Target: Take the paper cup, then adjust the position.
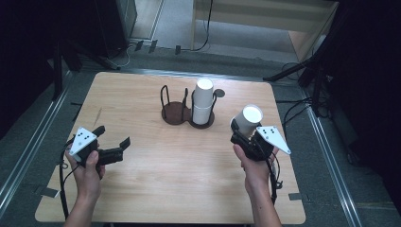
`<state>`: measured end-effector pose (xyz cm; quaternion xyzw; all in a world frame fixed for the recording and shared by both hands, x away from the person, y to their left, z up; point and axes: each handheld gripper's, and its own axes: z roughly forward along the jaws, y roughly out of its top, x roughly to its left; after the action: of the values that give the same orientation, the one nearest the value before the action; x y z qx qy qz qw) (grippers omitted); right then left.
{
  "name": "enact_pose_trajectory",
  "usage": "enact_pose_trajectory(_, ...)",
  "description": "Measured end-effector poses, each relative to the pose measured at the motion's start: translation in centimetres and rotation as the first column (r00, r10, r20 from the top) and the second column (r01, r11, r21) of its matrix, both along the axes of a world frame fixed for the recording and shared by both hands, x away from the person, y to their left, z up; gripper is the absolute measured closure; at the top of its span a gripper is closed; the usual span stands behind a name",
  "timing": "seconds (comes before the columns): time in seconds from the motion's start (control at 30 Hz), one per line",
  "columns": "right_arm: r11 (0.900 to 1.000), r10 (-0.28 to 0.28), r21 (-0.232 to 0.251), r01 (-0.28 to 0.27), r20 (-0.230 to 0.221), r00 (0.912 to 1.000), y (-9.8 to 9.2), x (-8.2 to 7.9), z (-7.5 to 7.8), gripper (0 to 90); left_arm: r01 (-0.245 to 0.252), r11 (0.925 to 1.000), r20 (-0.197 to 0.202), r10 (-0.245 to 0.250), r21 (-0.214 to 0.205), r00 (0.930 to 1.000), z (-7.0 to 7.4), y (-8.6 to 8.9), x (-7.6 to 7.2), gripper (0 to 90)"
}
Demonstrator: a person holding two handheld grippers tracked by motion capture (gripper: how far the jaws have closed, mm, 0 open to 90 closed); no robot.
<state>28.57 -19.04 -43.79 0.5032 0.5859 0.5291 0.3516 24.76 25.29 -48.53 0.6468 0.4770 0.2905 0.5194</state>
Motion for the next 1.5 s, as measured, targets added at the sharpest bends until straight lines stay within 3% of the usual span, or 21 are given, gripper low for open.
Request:
enact_pose_trajectory(0.23, 0.9983, 0.012, -0.057, -0.015, -0.043, 0.9990, 0.2, -0.6, -1.4, 26.9, 0.059, 0.9982, -0.006, -0.059, 0.011, 0.9982, 0.2, -1.0, 0.1, 0.0)
enact_pose_trajectory(0.47, 0.9878, 0.003, -0.156, -0.009, -0.038, 0.9993, 1.4, -1.0, -2.6, 27.0, 0.086, 0.9962, -0.032, -0.086, 0.011, 0.9958, 0.3, -1.6, 0.1, 0.0)
enact_pose_trajectory(0.57, 0.9848, 0.002, -0.173, -0.009, -0.044, 0.9990, 1.9, -1.0, -2.9, 27.1, 0.110, 0.9939, -0.044, -0.110, 0.007, 0.9930, 0.5, -1.9, 0.0, 0.0)
enact_pose_trajectory(1.0, 0.9404, 0.021, -0.339, -0.031, -0.033, 0.9992, 4.5, -1.3, -4.3, 26.8, 0.176, 0.9845, -0.070, -0.175, -0.005, 0.9820, 1.4, -3.1, 0.0, 0.0)
enact_pose_trajectory(1.23, 0.9235, 0.022, -0.383, -0.028, -0.021, 0.9995, 5.2, -1.3, -4.7, 26.7, 0.214, 0.9767, -0.066, -0.214, -0.021, 0.9745, 1.9, -3.5, -0.2, 0.0)
enact_pose_trajectory(1.5, 0.8846, 0.040, -0.465, -0.033, 0.006, 0.9992, 6.4, -1.7, -5.1, 26.9, 0.240, 0.9708, -0.088, -0.239, -0.003, 0.9670, 1.9, -4.7, -0.2, 0.0)
